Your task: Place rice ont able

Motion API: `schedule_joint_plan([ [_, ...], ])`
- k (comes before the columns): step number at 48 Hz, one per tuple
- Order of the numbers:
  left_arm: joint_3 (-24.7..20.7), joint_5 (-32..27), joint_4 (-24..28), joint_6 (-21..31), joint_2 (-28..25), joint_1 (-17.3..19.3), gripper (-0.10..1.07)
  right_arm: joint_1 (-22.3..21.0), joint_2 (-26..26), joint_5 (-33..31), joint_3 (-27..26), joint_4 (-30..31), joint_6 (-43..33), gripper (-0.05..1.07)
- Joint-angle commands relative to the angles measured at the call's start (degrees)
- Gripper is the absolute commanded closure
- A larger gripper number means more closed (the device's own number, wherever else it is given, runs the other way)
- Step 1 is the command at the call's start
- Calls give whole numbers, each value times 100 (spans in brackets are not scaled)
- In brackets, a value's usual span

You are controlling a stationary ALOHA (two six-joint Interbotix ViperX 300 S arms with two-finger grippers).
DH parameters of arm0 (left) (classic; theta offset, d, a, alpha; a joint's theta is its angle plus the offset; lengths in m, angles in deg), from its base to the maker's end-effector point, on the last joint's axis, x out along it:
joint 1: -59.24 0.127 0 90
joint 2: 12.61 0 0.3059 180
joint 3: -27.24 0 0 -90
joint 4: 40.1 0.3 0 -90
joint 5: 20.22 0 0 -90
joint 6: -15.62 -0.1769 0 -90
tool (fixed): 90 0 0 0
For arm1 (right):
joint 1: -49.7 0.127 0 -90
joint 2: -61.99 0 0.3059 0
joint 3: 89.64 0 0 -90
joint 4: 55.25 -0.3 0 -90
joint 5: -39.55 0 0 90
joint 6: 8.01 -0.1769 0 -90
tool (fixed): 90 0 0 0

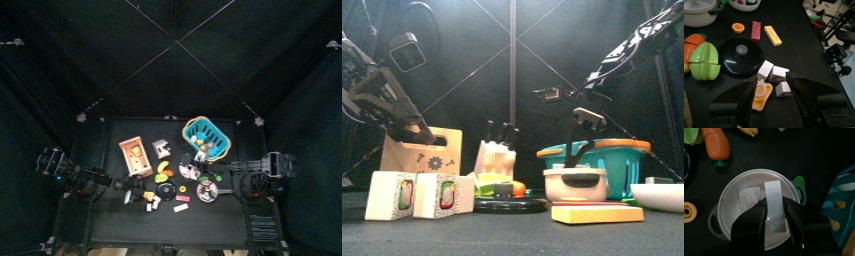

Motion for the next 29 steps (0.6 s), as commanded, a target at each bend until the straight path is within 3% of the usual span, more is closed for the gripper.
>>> schedule_joint_plan([
  [1, -88, 26, -9, 18, 9, 18, 11, 53, -299, -53, -193, -9, -18, 48],
  [9, -97, 18, -18, 0, 9, 18, 11, 431, -817, -642, -439, -70, -79, 48],
  [16, -97, 26, -18, 9, 9, 26, 11, 905, -1134, -677, -545, -308, -88, 48],
  [29, -97, 26, -18, 18, 9, 26, 11, 1679, -1116, -483, -519, -879, -97, 48],
])
